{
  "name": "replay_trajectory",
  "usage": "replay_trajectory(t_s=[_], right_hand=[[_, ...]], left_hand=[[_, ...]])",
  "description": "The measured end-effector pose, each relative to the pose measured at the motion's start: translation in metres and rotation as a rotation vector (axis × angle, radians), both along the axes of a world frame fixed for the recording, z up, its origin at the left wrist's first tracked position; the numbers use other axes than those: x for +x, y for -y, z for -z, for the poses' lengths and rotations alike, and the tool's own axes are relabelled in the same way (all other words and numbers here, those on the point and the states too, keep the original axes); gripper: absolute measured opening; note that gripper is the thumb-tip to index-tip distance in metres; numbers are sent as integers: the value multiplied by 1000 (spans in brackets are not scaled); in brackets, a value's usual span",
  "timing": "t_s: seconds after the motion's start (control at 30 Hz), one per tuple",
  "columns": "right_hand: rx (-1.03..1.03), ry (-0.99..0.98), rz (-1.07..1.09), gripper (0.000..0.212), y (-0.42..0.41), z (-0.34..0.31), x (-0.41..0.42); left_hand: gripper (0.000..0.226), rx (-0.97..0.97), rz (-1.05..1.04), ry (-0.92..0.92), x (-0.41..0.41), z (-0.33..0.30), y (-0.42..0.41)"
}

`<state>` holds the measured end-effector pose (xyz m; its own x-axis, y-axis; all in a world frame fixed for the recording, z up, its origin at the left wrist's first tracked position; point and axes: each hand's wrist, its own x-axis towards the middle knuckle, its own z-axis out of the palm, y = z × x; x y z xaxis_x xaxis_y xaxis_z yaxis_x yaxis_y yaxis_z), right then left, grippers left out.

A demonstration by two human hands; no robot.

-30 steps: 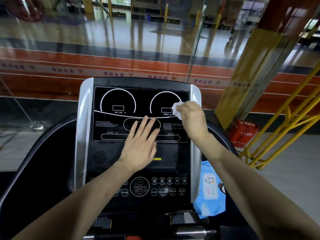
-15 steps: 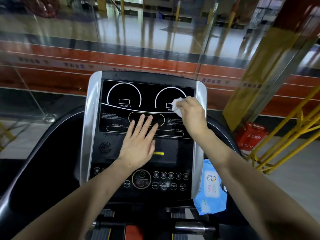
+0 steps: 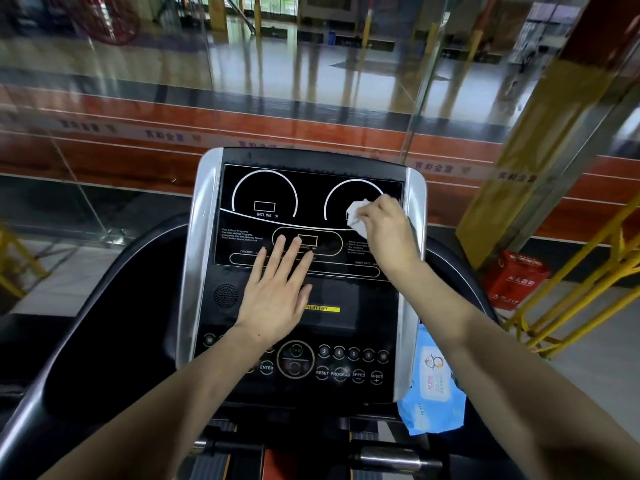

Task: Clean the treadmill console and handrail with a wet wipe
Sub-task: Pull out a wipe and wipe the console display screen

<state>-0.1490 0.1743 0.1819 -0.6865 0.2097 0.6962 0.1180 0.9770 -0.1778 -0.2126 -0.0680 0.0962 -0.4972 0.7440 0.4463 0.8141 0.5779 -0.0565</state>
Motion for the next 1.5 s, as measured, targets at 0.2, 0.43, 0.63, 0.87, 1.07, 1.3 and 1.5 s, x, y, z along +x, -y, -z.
replay_trajectory(t_s=[0.2, 0.43, 0.63, 0.87, 1.07, 1.3, 1.5], right_hand=[[59, 169, -187, 24, 48, 61, 45], [28, 81, -57, 16, 27, 2, -16], [83, 151, -190, 18, 59, 37, 14], [96, 87, -179, 8, 53, 8, -10], [39, 68, -133, 15, 59, 23, -14], [112, 243, -218, 23, 75, 34, 2], [4, 32, -17, 21, 62, 6, -34]], left_hand=[[59, -3, -3, 18, -4, 5, 10], [59, -3, -11, 13, -11, 1, 21], [59, -14, -10, 7, -18, 2, 27], [59, -8, -3, 18, -22, -1, 28], [59, 1, -21, 49, -21, 3, 30], [61, 1, -14, 46, -23, 6, 32], [59, 14, 6, 38, -27, 6, 41]])
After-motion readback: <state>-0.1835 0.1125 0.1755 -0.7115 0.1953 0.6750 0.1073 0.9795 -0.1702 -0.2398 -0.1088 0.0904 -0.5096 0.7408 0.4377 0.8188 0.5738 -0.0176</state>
